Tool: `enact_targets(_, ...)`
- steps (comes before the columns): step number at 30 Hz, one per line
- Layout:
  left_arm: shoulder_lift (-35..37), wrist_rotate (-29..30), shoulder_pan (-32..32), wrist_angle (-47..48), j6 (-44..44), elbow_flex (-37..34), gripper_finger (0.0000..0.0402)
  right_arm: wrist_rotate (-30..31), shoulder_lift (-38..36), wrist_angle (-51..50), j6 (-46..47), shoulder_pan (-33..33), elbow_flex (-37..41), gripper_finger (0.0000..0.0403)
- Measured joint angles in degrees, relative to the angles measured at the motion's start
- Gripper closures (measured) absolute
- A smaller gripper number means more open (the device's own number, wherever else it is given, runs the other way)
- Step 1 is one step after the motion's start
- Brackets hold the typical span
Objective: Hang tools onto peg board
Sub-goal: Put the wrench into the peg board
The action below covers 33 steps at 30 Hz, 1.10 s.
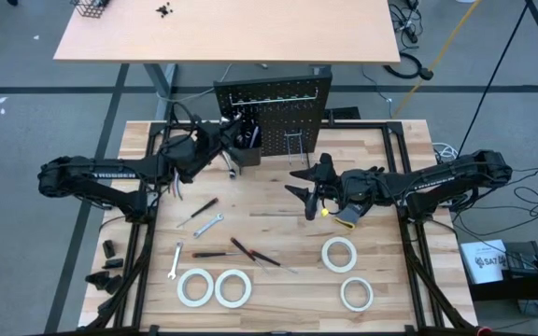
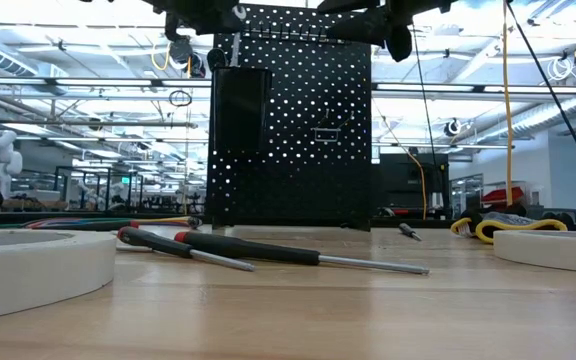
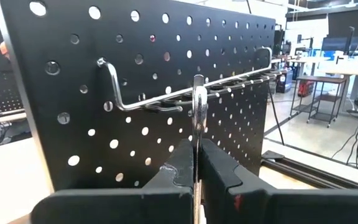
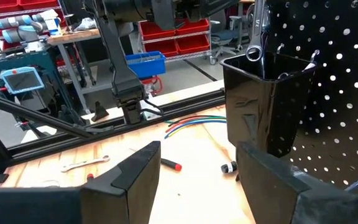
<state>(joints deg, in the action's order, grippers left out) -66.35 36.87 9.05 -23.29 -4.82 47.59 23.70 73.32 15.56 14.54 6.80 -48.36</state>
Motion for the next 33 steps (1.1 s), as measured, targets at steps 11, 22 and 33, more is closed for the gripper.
enact_targets(11, 0.0, -0.2, 0.0, 1.0, 0.0, 0.0, 0.0383, 0.0, 0.0, -0.8, 0.9, 0.1, 0.0, 0.0202)
enact_targets(22, 0.0, -0.2, 0.0, 3.5, 0.0, 0.0, 0.0334, 0.0, 0.0, -0.8, 0.9, 0.1, 0.0, 0.0202)
enact_targets(33, 2.4, 5.1, -0.3, 3.7, 0.0, 0.0, 0.0243, -1.5, 0.0, -1.2, 2.0, 0.3, 0.0, 0.0202)
